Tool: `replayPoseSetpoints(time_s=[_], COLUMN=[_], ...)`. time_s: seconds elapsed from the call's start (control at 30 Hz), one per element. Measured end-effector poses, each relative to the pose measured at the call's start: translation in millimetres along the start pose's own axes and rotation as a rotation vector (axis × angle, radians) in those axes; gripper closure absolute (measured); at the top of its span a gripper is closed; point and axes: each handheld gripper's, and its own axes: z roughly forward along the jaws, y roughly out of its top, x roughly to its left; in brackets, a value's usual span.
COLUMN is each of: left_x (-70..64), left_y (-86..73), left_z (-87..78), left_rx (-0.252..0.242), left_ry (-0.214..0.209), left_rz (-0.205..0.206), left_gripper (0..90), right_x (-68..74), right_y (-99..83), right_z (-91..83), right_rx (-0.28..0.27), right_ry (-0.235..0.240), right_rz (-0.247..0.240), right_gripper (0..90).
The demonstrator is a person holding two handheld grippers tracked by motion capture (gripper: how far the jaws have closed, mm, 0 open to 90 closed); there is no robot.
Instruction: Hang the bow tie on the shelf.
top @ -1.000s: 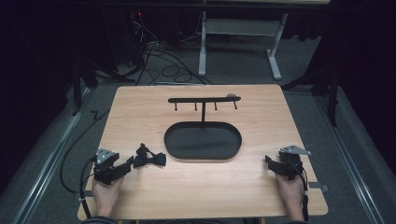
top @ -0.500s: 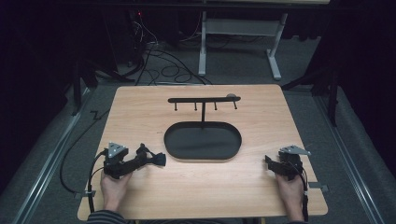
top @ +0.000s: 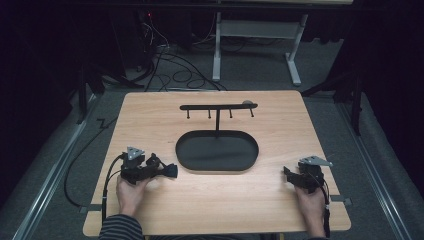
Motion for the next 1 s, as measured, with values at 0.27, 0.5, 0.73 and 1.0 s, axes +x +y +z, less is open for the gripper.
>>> replayPoseSetpoints(time_s=[0.27,0.5,0.73,1.0], left_x=[3.6,7.0,8.8,9.8], left_y=[-1.4,-2.7,-2.3,-2.2], left_z=[10.8,14.7,14.9,14.3], left_rx=[0.032,0.063,0.072,0.079], left_ry=[-0.002,0.020,0.046,0.083], left_rz=[-0.030,-0.032,-0.032,-0.017], left_gripper=[43.6,51.5,62.0,73.7], right_x=[0.1,0.1,0.1,0.1], right_y=[0.0,0.0,0.0,0.0], right_z=[0.0,0.0,0.0,0.0], right_rx=[-0.001,-0.001,0.000,0.000], right_ry=[0.002,0.001,0.001,0.001], right_rz=[-0.001,-0.001,-0.001,-0.001], right_gripper=[38.4,38.4,38.4,38.4])
